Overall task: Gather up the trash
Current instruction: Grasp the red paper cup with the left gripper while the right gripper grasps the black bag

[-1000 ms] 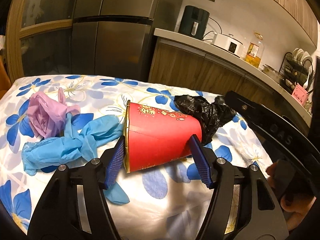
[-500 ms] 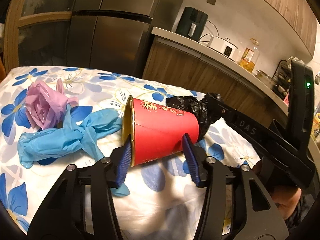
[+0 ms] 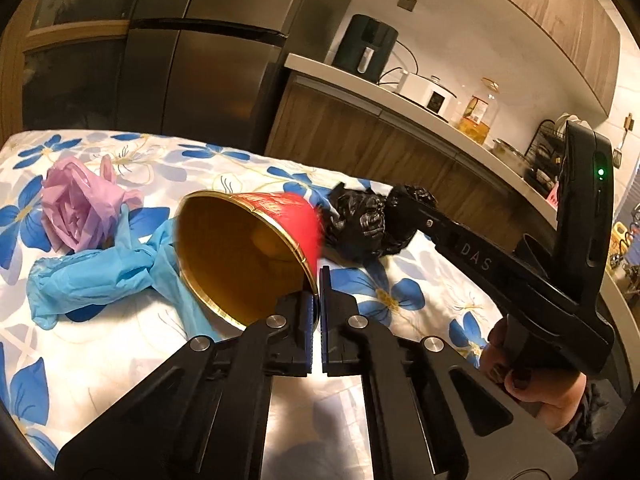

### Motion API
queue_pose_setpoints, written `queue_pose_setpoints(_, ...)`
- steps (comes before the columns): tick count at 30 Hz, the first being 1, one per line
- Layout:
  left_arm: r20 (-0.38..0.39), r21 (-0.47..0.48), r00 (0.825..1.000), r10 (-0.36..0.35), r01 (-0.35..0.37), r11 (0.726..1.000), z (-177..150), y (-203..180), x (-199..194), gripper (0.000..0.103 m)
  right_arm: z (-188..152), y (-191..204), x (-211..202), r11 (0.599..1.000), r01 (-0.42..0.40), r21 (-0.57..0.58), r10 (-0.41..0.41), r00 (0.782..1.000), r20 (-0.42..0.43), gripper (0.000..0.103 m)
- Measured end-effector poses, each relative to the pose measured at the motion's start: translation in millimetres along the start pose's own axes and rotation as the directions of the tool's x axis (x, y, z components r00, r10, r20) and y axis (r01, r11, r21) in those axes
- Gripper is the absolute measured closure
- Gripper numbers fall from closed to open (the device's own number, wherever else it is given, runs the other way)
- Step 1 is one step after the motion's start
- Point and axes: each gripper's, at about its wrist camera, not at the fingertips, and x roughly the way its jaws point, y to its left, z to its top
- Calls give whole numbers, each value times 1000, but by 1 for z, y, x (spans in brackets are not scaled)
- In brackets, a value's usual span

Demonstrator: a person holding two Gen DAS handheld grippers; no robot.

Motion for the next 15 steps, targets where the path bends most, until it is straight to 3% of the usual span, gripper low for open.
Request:
queue_pose_setpoints(7,29,30,1000,10,-11,999,1,-12,-14,102,-1,-1,-18,1000,10,-13,-10,999,35,101)
queue_pose_setpoints(15,116,75,991,66,-75,994,15,-44,-52,102,7,-9,-78,1000,5,-12,-3,992,127,102)
